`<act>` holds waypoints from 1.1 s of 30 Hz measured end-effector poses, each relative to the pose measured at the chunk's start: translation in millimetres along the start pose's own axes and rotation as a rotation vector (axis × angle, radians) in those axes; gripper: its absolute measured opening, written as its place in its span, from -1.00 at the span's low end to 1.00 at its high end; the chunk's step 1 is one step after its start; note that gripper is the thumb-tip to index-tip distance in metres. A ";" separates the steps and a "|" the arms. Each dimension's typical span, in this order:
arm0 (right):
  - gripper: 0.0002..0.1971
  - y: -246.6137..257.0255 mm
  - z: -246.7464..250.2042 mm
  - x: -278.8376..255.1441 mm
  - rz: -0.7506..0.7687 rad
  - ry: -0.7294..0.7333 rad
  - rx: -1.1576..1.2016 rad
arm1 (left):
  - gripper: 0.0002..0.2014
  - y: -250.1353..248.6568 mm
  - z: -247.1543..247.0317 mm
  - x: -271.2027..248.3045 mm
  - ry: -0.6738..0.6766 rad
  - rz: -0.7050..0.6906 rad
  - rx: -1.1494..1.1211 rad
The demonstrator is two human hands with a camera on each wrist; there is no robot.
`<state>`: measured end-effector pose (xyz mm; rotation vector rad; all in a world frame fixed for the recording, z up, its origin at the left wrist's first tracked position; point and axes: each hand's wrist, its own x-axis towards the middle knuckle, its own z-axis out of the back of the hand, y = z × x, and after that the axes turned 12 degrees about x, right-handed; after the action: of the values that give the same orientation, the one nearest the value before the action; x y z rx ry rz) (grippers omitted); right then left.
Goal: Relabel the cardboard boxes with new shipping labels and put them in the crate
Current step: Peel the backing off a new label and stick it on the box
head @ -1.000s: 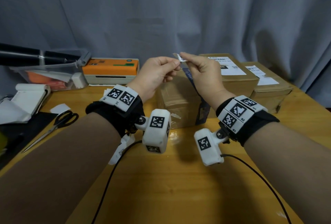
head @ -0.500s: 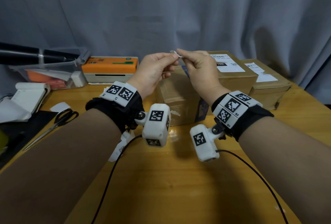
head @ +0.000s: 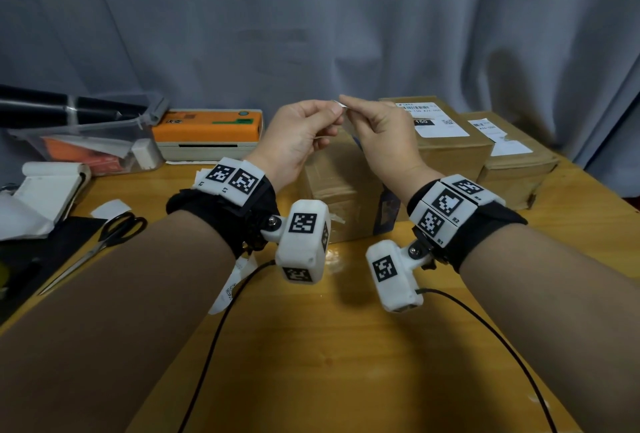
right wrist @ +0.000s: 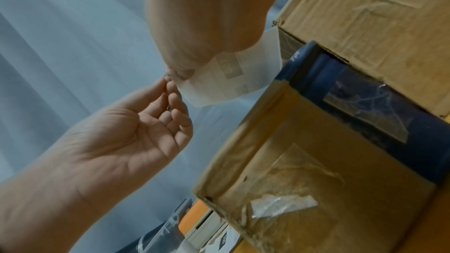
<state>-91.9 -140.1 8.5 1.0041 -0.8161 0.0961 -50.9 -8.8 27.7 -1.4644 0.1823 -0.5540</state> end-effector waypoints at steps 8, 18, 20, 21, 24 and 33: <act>-0.71 0.3 -0.9 -1.8 -0.002 0.081 0.113 | -0.87 6.8 0.8 2.5 -0.025 -0.060 0.059; -0.86 13.0 17.6 3.9 0.070 0.069 0.073 | -0.93 -3.1 6.5 -0.5 -0.111 -0.241 0.353; -0.87 14.1 18.5 5.5 0.060 0.072 0.068 | -0.94 -3.7 7.3 -0.9 -0.110 -0.264 0.385; -0.87 14.8 18.5 5.8 0.050 0.081 0.066 | -0.94 -4.1 7.5 -1.3 -0.108 -0.278 0.407; -0.89 16.1 18.8 6.2 0.016 0.101 0.079 | -0.91 -4.0 7.3 -1.3 -0.095 -0.314 0.476; -0.91 20.4 18.5 7.9 -0.051 0.090 0.141 | -0.91 -4.8 9.3 2.1 -0.102 -0.375 0.602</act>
<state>-105.4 -145.3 33.2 1.1449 -0.7083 0.1557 -46.1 -1.6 34.0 -0.9326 -0.3263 -0.7557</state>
